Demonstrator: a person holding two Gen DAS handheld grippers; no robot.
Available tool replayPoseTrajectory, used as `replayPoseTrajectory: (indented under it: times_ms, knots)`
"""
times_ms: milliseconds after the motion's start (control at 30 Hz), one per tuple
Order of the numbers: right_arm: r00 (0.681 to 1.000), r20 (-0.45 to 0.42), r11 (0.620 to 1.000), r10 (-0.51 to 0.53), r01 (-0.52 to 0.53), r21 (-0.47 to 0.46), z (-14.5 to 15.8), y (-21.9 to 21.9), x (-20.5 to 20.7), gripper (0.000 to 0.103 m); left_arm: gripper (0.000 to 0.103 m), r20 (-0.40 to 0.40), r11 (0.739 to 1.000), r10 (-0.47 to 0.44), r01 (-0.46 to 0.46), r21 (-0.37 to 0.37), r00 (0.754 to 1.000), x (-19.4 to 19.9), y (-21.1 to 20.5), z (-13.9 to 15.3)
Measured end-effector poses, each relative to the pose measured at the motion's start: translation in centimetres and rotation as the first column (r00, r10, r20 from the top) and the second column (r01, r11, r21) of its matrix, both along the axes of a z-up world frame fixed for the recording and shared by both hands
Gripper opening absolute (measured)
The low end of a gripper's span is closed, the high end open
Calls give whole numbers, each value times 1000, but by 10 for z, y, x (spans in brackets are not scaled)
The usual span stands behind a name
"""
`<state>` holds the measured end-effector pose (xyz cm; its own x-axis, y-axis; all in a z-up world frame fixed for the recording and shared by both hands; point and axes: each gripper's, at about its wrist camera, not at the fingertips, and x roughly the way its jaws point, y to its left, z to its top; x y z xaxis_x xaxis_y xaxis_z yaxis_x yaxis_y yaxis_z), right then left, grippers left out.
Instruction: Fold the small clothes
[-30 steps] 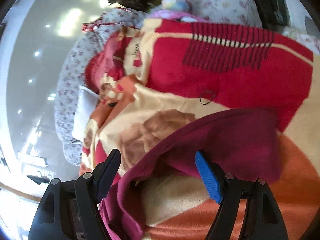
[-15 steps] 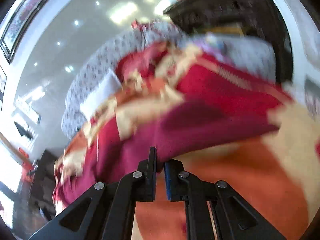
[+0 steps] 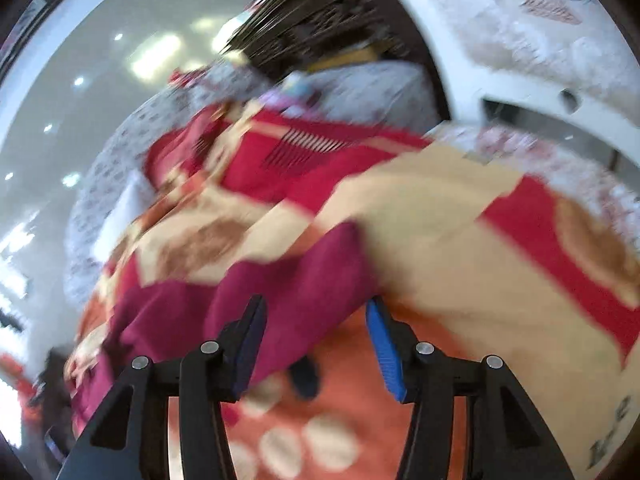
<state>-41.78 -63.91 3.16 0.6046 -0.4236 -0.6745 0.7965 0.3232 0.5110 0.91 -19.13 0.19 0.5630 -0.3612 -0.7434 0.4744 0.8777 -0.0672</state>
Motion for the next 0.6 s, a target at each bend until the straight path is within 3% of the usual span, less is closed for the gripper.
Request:
replayPoseTrajectory:
  times_ms: [133,167,200,233,300,433,600]
  knots:
    - [1000,-17,1000,26,-26,16,-8,-15,12,54,103,0,1000,0,0,-1,1000,0,0,0]
    - [999,-35,999,36,-37,-4,-8,-17,17,48,103,0,1000,0,0,-1,1000,0,0,0]
    - [998,-50,999,39,-40,-17,-8,-17,20,18,103,0,1000,0,0,-1,1000,0,0,0]
    - [997,-60,999,41,-43,-30,-6,-17,22,8,103,0,1000,0,0,-2,1000,0,0,0]
    - [999,4,999,36,-36,-38,4,-17,15,8,103,0,1000,0,0,-2,1000,0,0,0]
    - [997,71,986,23,-12,-163,71,-15,6,8,103,-2,1000,-10,10,-21,1000,0,3,3]
    - [987,126,942,103,-56,-332,183,4,21,8,103,24,998,-24,25,-62,999,-3,14,16]
